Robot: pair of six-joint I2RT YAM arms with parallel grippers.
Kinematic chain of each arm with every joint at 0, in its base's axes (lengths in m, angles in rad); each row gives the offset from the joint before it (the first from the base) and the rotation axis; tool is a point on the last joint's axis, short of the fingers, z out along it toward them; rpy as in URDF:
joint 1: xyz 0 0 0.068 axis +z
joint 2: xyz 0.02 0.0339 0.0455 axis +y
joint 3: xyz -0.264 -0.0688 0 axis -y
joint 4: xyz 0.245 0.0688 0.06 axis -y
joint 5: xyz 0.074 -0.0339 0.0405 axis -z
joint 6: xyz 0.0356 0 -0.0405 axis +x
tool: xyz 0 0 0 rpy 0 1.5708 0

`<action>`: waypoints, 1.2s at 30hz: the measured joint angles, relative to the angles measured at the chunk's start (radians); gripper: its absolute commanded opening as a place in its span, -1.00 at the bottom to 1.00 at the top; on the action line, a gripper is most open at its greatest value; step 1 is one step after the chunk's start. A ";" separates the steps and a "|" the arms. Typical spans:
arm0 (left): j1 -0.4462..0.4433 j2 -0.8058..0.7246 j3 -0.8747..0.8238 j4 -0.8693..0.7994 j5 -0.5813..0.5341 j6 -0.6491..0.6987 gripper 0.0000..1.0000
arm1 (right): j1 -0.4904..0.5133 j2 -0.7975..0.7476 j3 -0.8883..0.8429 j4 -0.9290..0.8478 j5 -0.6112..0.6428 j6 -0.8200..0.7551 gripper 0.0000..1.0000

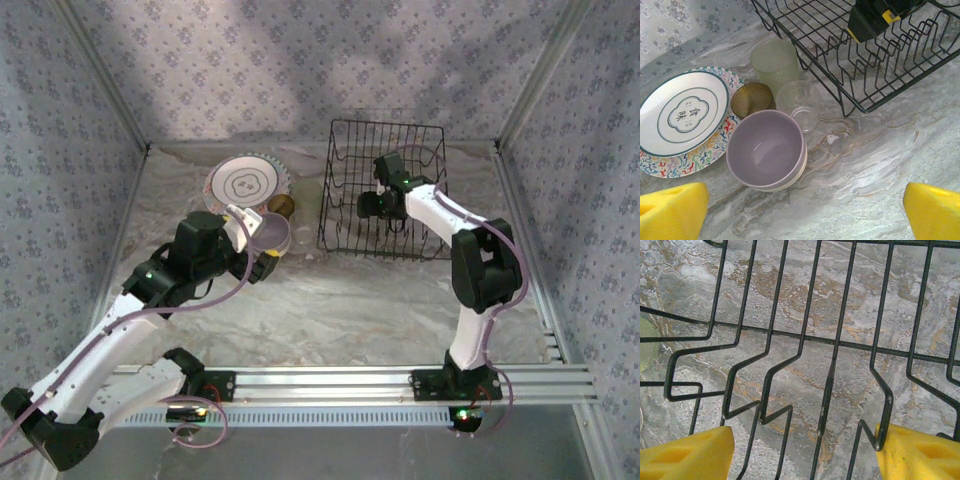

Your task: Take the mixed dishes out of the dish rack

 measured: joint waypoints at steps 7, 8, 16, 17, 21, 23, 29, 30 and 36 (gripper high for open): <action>0.000 -0.007 -0.013 0.000 0.003 0.000 0.99 | 0.011 0.019 0.023 0.005 -0.020 -0.006 0.47; 0.000 -0.008 -0.014 0.000 0.003 0.000 0.99 | 0.012 0.022 0.027 0.005 -0.024 -0.007 0.47; 0.000 -0.012 -0.014 0.000 0.003 0.000 0.99 | 0.019 0.028 0.039 0.008 -0.042 -0.015 0.61; 0.000 -0.012 -0.014 0.000 0.003 0.000 0.99 | 0.021 0.027 0.039 0.008 -0.040 -0.015 0.66; 0.000 -0.012 -0.014 0.000 0.003 -0.002 0.99 | 0.023 0.013 0.039 -0.002 -0.039 -0.022 0.82; 0.000 -0.012 -0.014 0.001 0.003 -0.004 0.99 | 0.022 -0.013 0.039 -0.009 -0.039 -0.021 0.93; 0.000 -0.012 -0.014 0.001 0.003 -0.022 0.99 | 0.018 -0.144 0.046 -0.031 -0.021 -0.029 0.99; 0.000 -0.012 -0.013 0.001 0.003 -0.025 0.99 | 0.017 -0.175 0.046 -0.034 -0.017 -0.029 0.99; 0.004 -0.020 -0.010 0.016 -0.016 -0.062 0.98 | 0.003 -0.422 -0.001 -0.023 0.032 -0.030 0.99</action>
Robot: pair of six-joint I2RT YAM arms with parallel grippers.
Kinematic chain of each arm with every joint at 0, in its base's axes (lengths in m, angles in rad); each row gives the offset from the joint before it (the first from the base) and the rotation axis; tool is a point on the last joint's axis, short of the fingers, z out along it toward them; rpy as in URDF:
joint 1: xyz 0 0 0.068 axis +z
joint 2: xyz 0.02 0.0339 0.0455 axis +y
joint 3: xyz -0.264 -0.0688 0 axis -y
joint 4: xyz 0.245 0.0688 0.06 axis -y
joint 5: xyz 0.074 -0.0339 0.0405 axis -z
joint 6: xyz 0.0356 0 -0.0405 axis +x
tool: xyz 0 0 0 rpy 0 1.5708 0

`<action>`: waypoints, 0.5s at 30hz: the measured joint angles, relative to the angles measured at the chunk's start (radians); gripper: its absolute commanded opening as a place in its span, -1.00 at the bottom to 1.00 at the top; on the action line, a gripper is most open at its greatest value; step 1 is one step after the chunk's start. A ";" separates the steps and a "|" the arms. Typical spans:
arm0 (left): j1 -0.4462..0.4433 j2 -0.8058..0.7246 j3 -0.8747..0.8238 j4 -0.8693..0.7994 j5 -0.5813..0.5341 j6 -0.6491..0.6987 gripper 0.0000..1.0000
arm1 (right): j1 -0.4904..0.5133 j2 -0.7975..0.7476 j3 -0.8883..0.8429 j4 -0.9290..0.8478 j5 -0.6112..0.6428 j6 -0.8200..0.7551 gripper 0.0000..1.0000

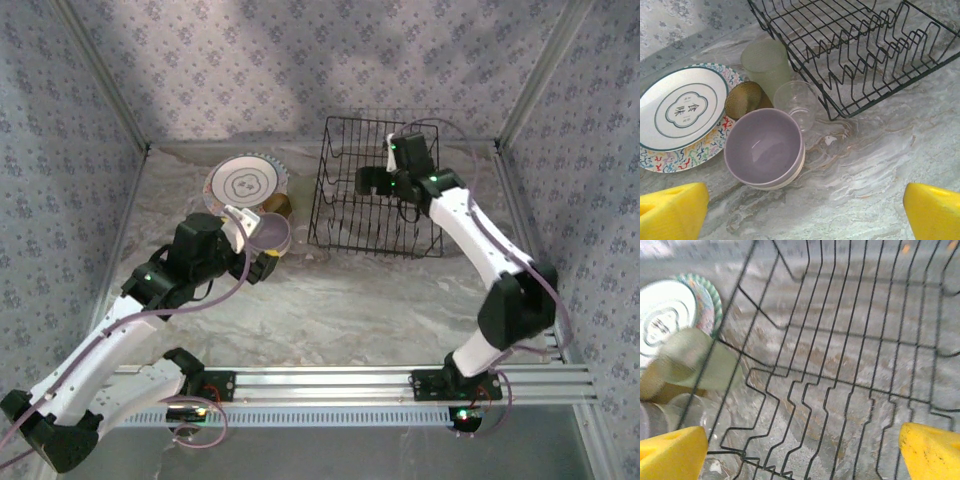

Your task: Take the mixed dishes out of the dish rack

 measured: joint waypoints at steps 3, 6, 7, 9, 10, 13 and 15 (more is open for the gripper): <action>0.025 -0.011 0.000 0.019 -0.014 -0.030 0.98 | -0.029 -0.135 -0.070 0.006 0.028 0.001 0.99; 0.077 -0.014 0.000 0.041 -0.027 -0.072 0.98 | -0.084 -0.253 -0.170 0.015 0.074 0.008 0.99; 0.098 -0.014 -0.002 0.049 -0.034 -0.087 0.99 | -0.105 -0.294 -0.222 0.026 0.091 0.009 0.99; 0.141 -0.014 -0.014 0.071 -0.045 -0.114 0.99 | -0.146 -0.370 -0.329 0.035 0.112 0.008 0.99; 0.166 -0.016 -0.025 0.084 -0.053 -0.127 0.98 | -0.172 -0.409 -0.386 0.038 0.113 0.008 0.99; 0.242 -0.021 -0.078 0.124 -0.076 -0.164 0.99 | -0.262 -0.502 -0.525 0.050 0.096 0.009 0.99; 0.294 -0.026 -0.132 0.160 -0.098 -0.176 0.99 | -0.337 -0.565 -0.616 0.081 0.068 0.008 0.99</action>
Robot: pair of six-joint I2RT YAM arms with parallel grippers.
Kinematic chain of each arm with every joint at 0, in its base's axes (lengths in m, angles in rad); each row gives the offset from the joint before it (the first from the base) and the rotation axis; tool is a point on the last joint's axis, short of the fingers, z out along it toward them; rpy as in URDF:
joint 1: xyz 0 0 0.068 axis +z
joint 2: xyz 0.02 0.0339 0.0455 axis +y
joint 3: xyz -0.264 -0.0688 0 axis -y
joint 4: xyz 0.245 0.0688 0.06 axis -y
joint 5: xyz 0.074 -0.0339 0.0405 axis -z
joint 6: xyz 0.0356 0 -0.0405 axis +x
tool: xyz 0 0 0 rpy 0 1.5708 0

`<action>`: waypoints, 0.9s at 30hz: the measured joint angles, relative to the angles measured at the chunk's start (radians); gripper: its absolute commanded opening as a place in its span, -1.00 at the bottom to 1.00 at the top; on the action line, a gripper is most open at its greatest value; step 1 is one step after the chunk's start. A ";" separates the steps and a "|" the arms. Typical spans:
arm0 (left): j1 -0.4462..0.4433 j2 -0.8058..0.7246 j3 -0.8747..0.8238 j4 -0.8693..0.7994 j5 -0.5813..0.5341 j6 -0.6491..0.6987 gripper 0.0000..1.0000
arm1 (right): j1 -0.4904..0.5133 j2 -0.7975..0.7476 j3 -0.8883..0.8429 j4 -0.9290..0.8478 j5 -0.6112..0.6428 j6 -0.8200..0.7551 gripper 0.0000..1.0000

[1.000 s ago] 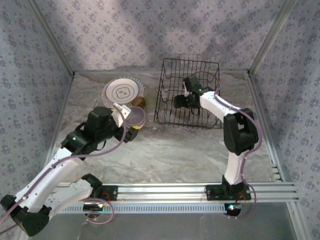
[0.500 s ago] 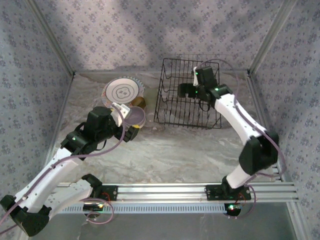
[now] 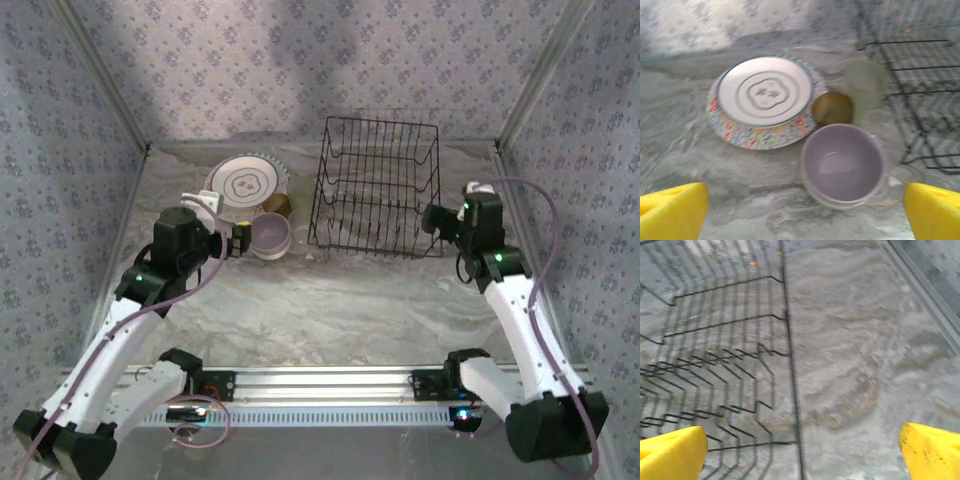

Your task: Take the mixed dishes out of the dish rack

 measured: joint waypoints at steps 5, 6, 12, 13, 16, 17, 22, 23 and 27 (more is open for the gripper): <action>0.115 -0.018 -0.182 0.137 -0.043 -0.002 0.99 | -0.105 -0.126 -0.190 0.101 -0.061 -0.008 0.99; 0.139 -0.022 -0.222 0.171 -0.050 -0.002 0.99 | -0.117 -0.143 -0.223 0.129 -0.072 -0.013 0.99; 0.249 0.022 -0.326 0.309 -0.087 -0.013 0.99 | -0.156 -0.170 -0.364 0.282 -0.099 -0.042 0.99; 0.256 0.041 -0.332 0.336 -0.097 -0.014 0.98 | -0.157 -0.169 -0.383 0.305 -0.100 -0.042 0.99; 0.261 0.107 -0.354 0.429 -0.131 -0.015 0.99 | -0.157 -0.166 -0.440 0.377 -0.103 -0.047 0.99; 0.261 0.129 -0.369 0.472 -0.146 -0.016 0.99 | -0.157 -0.163 -0.453 0.398 -0.102 -0.050 0.99; 0.287 0.288 -0.430 0.694 -0.188 -0.016 0.99 | -0.161 -0.142 -0.480 0.481 -0.102 -0.064 0.99; 0.291 0.339 -0.430 0.738 -0.202 -0.015 0.99 | -0.161 -0.134 -0.484 0.502 -0.102 -0.064 0.99; 0.305 0.468 -0.439 0.871 -0.212 -0.007 0.99 | -0.163 -0.096 -0.499 0.554 -0.102 -0.072 0.99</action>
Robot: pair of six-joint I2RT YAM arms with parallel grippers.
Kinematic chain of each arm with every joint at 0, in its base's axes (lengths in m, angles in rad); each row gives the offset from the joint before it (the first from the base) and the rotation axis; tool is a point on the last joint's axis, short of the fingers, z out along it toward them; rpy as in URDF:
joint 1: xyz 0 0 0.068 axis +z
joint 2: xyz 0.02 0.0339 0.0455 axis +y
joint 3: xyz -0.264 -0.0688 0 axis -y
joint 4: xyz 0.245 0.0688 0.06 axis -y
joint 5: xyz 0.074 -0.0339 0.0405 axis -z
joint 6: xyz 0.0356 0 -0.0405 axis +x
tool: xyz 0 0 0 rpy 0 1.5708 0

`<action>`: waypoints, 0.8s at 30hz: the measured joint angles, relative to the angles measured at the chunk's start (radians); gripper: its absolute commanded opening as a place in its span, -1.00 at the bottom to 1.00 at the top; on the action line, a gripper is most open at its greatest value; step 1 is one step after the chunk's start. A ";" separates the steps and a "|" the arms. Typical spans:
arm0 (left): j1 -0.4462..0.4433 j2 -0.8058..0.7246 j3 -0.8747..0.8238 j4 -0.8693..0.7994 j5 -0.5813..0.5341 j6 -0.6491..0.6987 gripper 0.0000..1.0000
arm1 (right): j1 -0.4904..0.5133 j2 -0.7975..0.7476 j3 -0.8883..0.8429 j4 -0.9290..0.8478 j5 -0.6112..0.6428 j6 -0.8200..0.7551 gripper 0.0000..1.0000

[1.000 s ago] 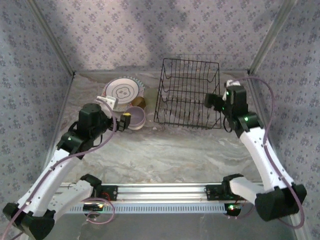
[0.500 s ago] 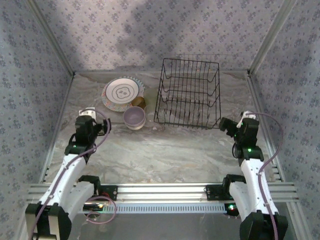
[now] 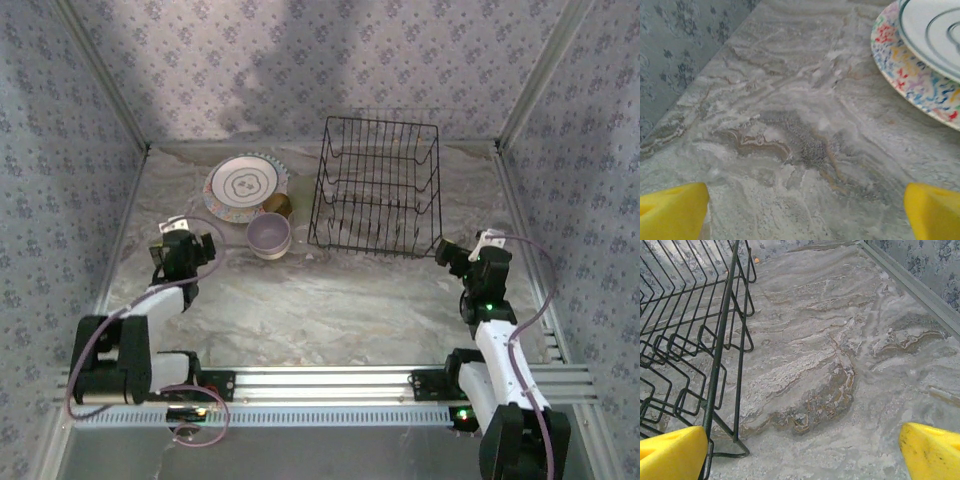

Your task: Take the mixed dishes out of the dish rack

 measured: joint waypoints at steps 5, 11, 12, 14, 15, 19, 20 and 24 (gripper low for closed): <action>0.016 0.050 -0.021 0.171 0.009 0.013 0.99 | -0.001 0.047 -0.027 0.102 0.006 0.000 0.99; 0.035 0.146 -0.044 0.308 0.048 0.011 0.99 | -0.003 0.183 -0.055 0.330 0.006 0.001 0.99; 0.035 0.165 -0.044 0.336 0.064 0.017 0.99 | -0.003 0.216 -0.055 0.372 0.008 0.001 0.99; 0.035 0.207 -0.046 0.393 0.080 0.021 0.99 | -0.003 0.272 -0.050 0.439 0.007 0.004 0.99; 0.035 0.219 -0.046 0.398 0.090 0.022 0.99 | -0.003 0.299 -0.045 0.466 0.008 0.004 0.99; 0.035 0.224 -0.046 0.412 0.105 0.028 0.99 | -0.003 0.378 -0.021 0.538 0.008 0.000 0.99; 0.035 0.224 -0.045 0.413 0.106 0.028 0.99 | -0.003 0.392 -0.018 0.555 0.008 0.000 0.99; 0.035 0.224 -0.044 0.412 0.113 0.028 0.99 | -0.003 0.439 -0.011 0.613 0.013 -0.010 0.99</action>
